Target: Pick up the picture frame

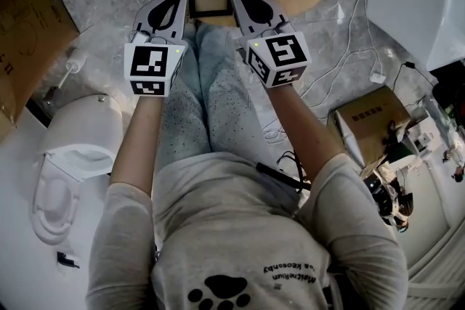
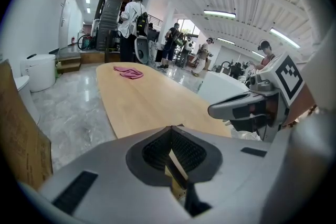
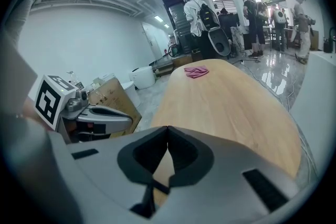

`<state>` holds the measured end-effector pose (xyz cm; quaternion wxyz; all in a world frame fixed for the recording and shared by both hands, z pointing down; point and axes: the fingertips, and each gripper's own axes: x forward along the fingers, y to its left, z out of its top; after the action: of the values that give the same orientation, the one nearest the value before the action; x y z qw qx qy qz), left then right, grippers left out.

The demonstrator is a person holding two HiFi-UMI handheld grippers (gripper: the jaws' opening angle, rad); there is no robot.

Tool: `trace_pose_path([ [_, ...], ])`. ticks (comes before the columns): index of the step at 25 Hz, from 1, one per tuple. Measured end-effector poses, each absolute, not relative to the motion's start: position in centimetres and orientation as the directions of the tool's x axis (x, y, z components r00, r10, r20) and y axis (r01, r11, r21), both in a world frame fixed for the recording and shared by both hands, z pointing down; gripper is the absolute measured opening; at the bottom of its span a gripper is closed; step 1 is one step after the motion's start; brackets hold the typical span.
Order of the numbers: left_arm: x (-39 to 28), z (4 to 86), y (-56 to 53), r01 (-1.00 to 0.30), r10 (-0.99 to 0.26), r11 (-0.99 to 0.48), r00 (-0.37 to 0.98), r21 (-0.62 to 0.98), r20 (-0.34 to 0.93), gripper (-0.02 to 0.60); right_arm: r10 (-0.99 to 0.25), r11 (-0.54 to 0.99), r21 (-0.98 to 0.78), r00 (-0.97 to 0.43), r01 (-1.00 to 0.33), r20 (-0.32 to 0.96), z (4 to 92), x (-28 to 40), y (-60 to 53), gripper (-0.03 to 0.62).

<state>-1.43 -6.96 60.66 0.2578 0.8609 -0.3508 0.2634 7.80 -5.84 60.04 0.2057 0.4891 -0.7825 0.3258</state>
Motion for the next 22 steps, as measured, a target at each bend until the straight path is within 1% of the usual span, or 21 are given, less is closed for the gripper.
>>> trace_pose_path([
  [11, -1.6, 64.4, -6.3, -0.744, -0.399, -0.6, 0.598, 0.295, 0.696, 0.009, -0.576, 0.281, -0.312, -0.419, -0.908, 0.702, 63.6, 7.9, -5.0, 0.009],
  [16, -1.2, 65.8, -5.7, -0.721, -0.346, -0.624, 0.6, 0.301, 0.721, 0.009, -0.552, 0.281, -0.312, -0.419, -0.907, 0.721, 64.7, 7.9, -5.1, 0.009],
  [22, -1.1, 67.2, -5.4, -0.712, -0.306, -0.629, 0.597, 0.313, 0.742, 0.009, -0.519, 0.259, -0.29, -0.386, -0.921, 0.763, 66.7, 8.7, -5.2, 0.012],
])
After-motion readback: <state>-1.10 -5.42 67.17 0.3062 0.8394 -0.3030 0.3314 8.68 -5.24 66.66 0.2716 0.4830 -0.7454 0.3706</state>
